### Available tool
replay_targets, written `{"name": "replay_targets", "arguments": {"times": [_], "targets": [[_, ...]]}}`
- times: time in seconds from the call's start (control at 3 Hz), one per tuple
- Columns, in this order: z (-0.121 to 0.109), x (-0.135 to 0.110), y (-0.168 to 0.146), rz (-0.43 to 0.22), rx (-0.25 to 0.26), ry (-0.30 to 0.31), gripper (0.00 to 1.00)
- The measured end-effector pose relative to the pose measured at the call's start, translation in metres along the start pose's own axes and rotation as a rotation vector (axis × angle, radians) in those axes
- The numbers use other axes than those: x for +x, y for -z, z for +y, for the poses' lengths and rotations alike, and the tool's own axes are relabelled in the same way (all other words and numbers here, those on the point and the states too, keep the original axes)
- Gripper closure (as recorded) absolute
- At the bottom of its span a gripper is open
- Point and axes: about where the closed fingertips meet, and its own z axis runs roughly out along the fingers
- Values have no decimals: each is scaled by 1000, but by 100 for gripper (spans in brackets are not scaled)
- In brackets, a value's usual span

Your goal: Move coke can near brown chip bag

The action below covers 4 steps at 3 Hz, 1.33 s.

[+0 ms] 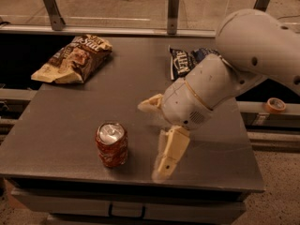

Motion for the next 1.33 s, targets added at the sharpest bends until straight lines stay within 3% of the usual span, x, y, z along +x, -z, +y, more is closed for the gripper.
{"name": "replay_targets", "arguments": {"times": [0.33, 0.67, 1.33], "targets": [[8, -18, -30, -111, -32, 10, 0], [7, -30, -48, -197, -34, 5, 18], [-2, -44, -66, -246, -46, -46, 65]]}}
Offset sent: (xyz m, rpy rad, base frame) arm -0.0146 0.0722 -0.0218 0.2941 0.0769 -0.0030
